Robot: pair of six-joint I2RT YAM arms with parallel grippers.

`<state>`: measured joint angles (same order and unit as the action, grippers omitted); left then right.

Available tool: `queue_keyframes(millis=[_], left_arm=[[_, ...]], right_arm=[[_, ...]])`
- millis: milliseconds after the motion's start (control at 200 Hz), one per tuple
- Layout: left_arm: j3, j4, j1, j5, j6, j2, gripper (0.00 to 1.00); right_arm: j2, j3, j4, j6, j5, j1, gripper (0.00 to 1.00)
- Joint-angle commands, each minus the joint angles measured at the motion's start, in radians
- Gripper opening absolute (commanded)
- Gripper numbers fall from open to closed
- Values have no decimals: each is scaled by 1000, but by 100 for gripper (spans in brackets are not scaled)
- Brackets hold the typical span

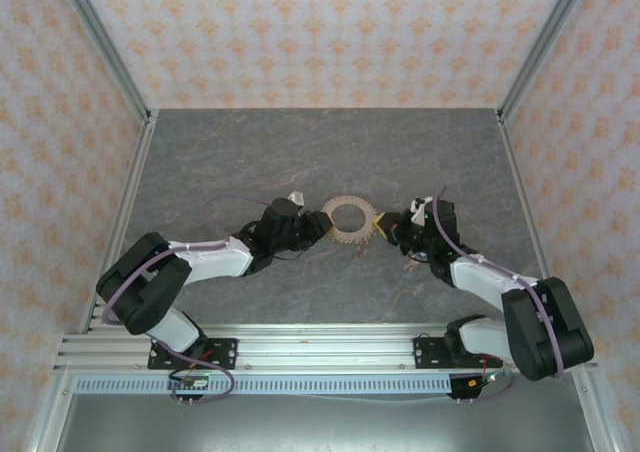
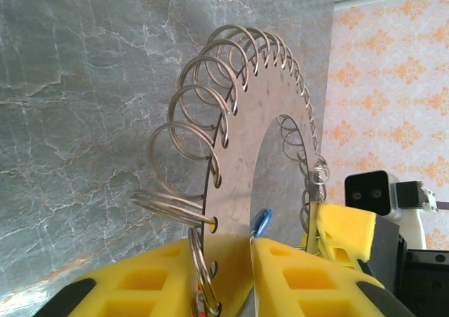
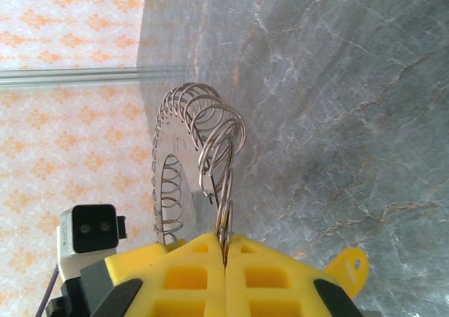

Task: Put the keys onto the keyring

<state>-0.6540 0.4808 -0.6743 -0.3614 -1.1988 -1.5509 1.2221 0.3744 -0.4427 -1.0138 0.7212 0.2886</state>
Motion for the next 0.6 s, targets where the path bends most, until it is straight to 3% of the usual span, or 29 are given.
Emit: queue_keyframes(millis=[0,155,285,596], left_arm=[[-57,94,-10,-39,22,32,24],[-65,71,-10,-31,42,53,8],[-94,6,-8,-37,111,89,1],[-111,-81,46,-82,245,223,0]], right_arm=[[-29,2,-45,4,65,14,6],[-32,7,-31,16,71,14,10],[-81,9,10,48,49,14,16],[-232,24,169,154,-66,14,36]])
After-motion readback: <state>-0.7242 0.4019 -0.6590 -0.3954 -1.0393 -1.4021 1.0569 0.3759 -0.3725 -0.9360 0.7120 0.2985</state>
